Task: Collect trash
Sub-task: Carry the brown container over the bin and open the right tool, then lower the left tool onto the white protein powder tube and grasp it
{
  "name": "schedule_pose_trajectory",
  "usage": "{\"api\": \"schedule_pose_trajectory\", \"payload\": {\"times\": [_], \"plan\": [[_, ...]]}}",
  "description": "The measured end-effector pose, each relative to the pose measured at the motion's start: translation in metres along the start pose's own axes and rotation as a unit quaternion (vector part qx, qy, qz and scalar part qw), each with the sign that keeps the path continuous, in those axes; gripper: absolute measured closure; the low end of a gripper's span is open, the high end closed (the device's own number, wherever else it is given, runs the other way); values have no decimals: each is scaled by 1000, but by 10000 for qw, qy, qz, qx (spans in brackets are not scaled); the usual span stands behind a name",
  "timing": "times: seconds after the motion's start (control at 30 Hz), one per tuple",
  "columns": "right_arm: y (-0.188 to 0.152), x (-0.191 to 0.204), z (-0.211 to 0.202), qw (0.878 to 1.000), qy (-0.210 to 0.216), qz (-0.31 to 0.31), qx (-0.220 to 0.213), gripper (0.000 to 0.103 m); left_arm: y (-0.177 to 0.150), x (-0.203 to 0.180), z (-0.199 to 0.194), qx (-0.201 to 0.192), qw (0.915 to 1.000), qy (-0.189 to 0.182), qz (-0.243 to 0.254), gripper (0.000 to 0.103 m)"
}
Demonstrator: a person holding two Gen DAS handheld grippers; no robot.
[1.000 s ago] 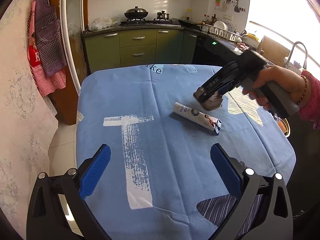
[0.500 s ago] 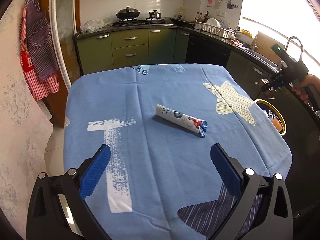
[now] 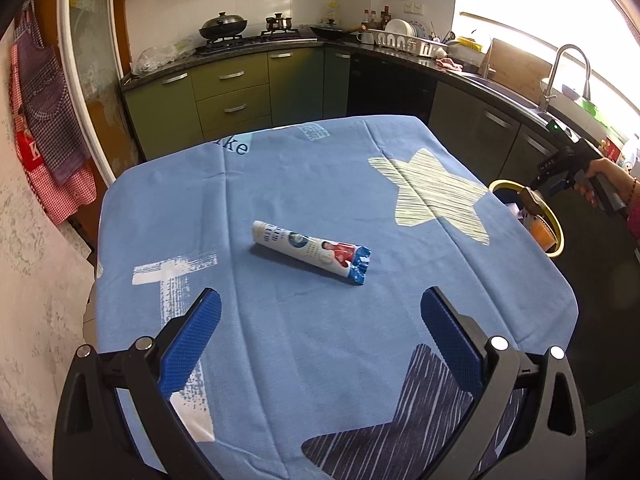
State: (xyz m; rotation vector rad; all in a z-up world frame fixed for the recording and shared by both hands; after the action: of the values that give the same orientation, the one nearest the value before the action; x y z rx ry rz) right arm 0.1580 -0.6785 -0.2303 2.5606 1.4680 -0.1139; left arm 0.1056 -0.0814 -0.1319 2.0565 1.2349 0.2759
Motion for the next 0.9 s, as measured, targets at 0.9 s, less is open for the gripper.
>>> {"api": "schedule_pose_trajectory", "payload": {"times": [0.9], "plan": [[-87,94,-104,9721,1042,-1823,-1043,37,25,44,117,1090,9621,208,-2492,5]]}}
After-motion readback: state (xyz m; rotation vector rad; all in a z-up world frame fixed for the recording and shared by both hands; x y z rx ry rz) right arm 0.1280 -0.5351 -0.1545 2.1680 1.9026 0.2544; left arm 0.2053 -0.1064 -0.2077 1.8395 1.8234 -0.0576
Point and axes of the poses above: each gripper's, at about its wrist camera, not at the fingertips, and z roughly the way its jaws point, x to its left, y to its top, the point moved 7 cm from there along z, roughly the way its jaws point, and after that the axes turned 13 degrees about -y, right-handed, at the moved point
